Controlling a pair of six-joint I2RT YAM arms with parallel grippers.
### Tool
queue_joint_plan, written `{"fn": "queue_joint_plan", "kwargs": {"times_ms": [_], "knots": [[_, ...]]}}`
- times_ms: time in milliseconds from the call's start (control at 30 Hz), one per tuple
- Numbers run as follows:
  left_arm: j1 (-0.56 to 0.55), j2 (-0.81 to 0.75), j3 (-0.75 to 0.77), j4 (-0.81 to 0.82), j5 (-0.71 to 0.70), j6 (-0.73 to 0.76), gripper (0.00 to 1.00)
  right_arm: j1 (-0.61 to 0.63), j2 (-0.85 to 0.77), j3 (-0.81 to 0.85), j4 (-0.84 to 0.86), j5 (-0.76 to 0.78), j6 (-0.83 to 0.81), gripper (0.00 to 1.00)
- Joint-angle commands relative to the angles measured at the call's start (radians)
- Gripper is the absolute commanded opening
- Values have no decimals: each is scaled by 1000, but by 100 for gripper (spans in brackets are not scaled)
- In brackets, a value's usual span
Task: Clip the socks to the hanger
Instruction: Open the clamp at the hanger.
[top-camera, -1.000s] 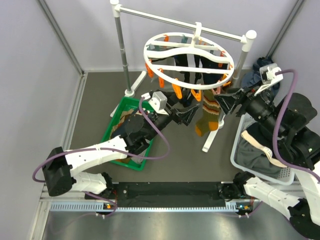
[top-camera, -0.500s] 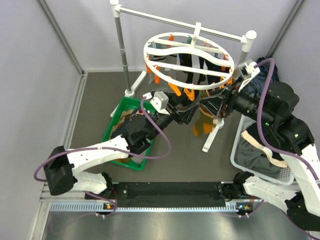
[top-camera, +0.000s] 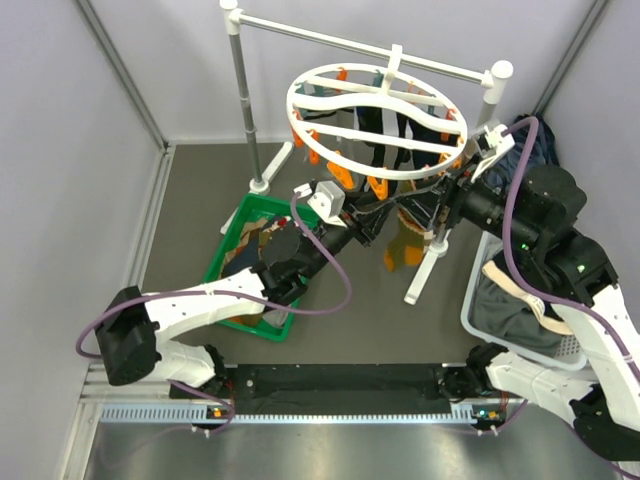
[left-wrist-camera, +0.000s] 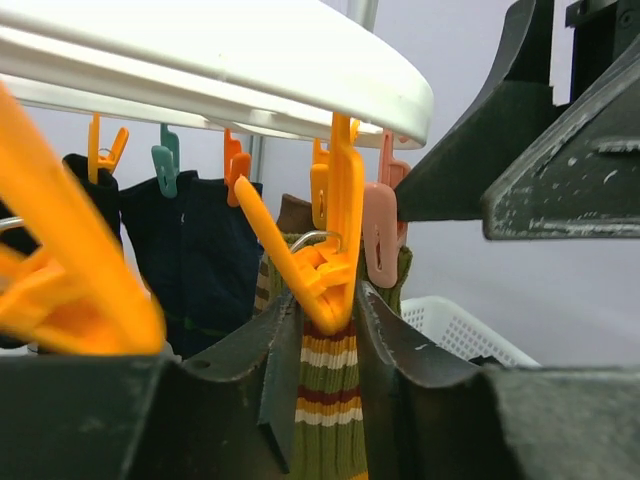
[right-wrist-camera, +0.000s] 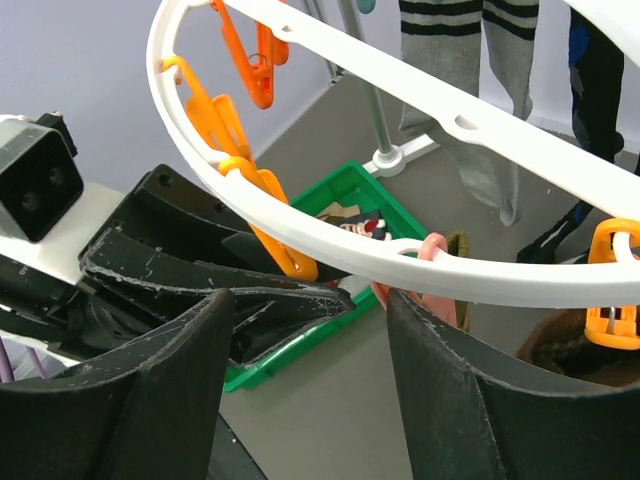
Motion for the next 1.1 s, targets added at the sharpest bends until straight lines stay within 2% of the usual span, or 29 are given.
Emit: {"fn": "queue_joint_plan", "kwargs": {"times_ms": [0,267,400,533,767,1067], "knots": [[-1,6,50,56,8,-2,30,-3,-7,-14,69,18,18,61],[-31,46,96,9,-12,18,18,-3,-32,-39,95,27,30,61],[-67,69,117,-10,-73,61,14,-1,-62,-47,97,87,26,61],[-129,100,140,-11,-200,119,9,-1,-116,-74,118,170,16,61],[-209,160,214,-16,-346,259,6,-1,-139,-91,97,161,-7,61],[-262,224,286,-42,-407,350,6,-3,-142,-126,105,179,1,56]]}}
